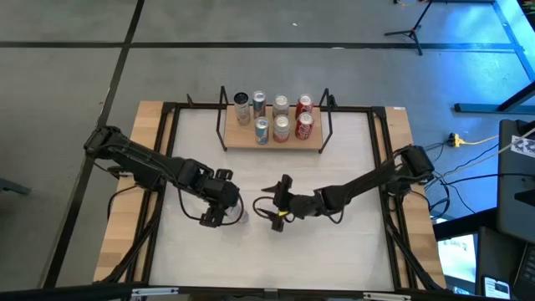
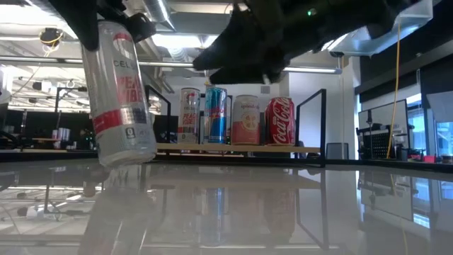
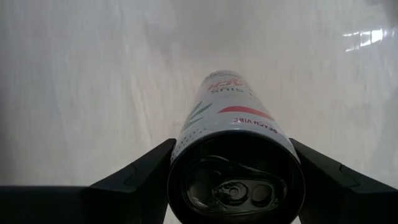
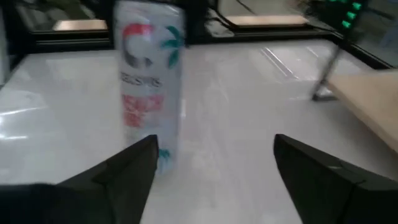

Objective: Place canned beverage on shelf
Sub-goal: Put the white pink soda can align with the other white pink soda can on the shelf

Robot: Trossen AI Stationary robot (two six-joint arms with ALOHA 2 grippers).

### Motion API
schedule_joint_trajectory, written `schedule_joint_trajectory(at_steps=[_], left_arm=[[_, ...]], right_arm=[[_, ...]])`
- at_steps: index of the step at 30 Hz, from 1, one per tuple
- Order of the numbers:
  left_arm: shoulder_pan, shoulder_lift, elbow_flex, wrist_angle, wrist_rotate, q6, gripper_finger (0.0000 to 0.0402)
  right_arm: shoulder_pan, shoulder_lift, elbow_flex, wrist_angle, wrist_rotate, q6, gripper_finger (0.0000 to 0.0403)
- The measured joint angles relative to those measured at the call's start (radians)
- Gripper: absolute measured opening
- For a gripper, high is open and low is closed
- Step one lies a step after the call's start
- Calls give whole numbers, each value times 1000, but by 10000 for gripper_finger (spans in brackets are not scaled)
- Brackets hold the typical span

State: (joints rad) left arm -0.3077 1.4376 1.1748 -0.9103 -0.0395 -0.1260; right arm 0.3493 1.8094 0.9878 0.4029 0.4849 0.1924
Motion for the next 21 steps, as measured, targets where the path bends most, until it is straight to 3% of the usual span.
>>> schedule_joint_trajectory(at_steps=[4, 13, 21], left_arm=[[0, 16, 0, 28, 0, 9, 243], [0, 21, 0, 57, -30, 51, 243], [0, 24, -1, 89, -46, 79, 243]], right_arm=[[-11, 67, 1, 142, -85, -17, 259], [-30, 210, 0, 251, -170, -36, 95], [-36, 256, 0, 299, -197, -51, 27]])
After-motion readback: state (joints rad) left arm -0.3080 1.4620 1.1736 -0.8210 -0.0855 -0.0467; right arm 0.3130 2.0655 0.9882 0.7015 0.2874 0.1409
